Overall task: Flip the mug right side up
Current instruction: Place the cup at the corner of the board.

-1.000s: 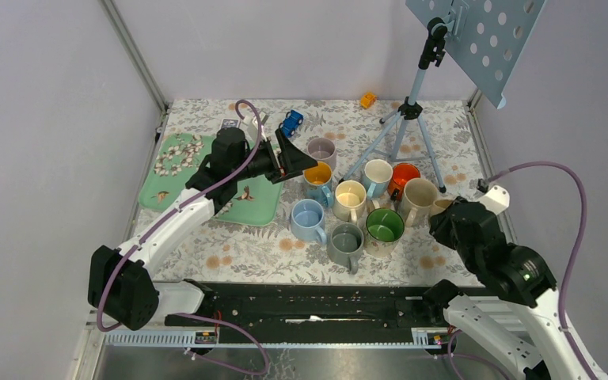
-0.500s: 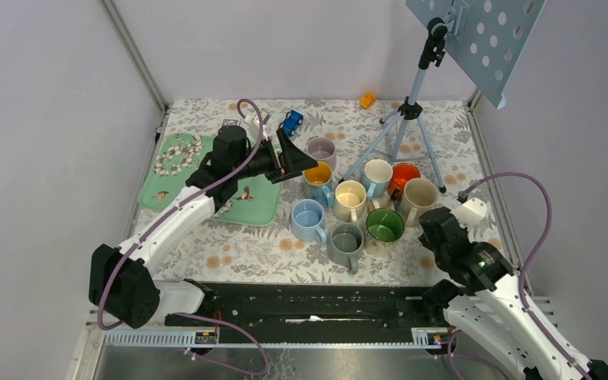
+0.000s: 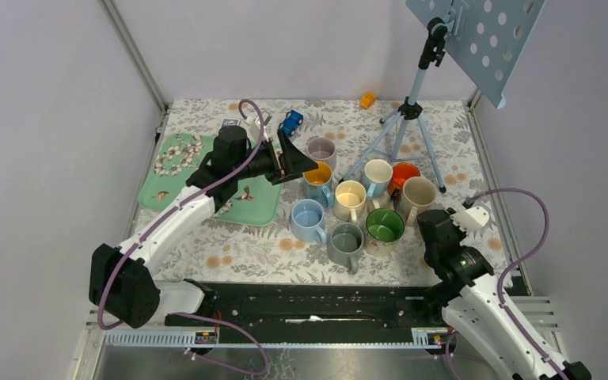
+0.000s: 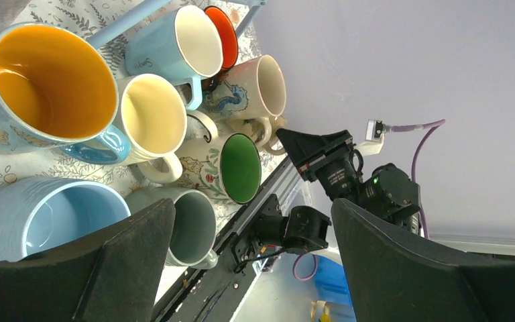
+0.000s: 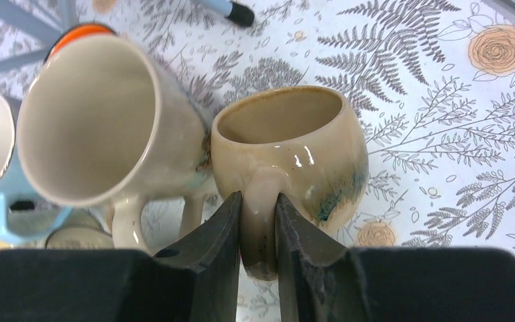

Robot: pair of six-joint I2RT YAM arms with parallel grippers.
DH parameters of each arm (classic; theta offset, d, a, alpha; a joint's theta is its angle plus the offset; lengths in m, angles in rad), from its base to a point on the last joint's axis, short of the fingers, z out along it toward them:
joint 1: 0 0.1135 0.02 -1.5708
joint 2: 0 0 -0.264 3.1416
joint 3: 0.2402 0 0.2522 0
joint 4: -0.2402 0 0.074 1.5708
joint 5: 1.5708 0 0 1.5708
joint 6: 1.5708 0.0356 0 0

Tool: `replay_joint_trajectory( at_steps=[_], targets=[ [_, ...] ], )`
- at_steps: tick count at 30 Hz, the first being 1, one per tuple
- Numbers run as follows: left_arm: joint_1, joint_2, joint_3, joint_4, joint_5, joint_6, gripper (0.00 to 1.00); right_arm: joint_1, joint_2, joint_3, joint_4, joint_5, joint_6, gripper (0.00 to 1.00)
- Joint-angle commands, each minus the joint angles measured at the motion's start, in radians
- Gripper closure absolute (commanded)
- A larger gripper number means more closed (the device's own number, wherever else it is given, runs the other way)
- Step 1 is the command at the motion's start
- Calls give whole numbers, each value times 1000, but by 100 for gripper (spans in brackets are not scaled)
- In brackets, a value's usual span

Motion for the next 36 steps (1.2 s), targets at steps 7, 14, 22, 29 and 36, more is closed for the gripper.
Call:
replay_joint_trajectory(
  at_steps=[7, 14, 22, 29, 36],
  targets=[
    [-6, -18, 56, -12, 45, 42, 9, -138, 21, -59, 290, 35, -64, 100],
    [-6, -32, 42, -13, 53, 46, 9, -147, -5, -121, 359, 49, -107, 100],
    [-6, -45, 29, -15, 66, 48, 9, -156, 17, -202, 487, 91, -174, 100],
    [-5, -59, 26, -16, 74, 45, 9, -223, 99, -204, 611, 43, -237, 100],
    [-6, -70, 32, -27, 77, 46, 9, -353, 261, -152, 662, -132, -233, 100]
  ],
)
